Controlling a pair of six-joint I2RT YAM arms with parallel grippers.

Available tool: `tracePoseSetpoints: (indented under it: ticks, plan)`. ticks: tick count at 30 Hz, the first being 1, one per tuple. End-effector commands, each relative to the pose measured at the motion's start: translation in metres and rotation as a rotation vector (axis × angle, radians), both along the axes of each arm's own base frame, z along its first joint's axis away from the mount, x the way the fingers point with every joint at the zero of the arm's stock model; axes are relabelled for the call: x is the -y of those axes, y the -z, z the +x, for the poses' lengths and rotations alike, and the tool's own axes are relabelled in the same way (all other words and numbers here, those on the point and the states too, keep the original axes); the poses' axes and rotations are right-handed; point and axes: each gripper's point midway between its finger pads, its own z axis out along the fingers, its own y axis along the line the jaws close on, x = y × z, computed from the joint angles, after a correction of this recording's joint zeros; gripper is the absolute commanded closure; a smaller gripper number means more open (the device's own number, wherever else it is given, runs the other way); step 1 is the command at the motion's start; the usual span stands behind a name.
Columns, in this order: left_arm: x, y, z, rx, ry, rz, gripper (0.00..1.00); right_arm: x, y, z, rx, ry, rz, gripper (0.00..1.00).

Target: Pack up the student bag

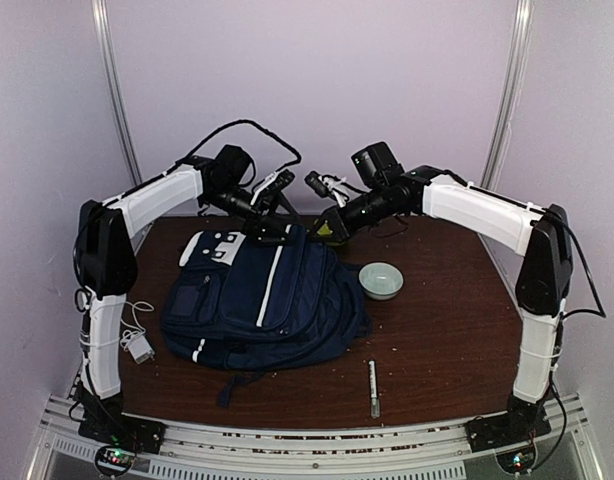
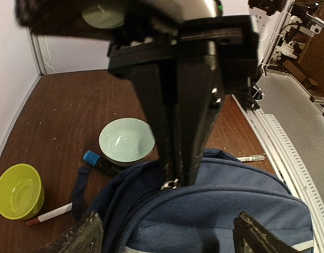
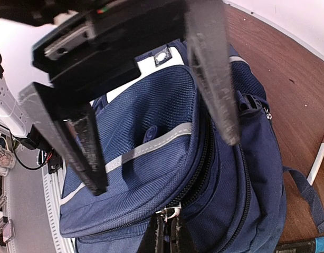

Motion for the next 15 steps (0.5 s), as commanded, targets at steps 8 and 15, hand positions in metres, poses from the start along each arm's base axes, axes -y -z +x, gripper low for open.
tracePoseSetpoints:
  ticks: [8, 15]
  plan:
    - [0.017, 0.021, -0.019, -0.140, 0.071, -0.015, 0.27, -0.018, -0.075, 0.010, 0.165, -0.040, 0.202, 1.00]
    - [0.015, 0.029, -0.011, -0.072, 0.041, 0.032, 0.38, -0.017, -0.080, 0.014, 0.155, -0.031, 0.234, 1.00]
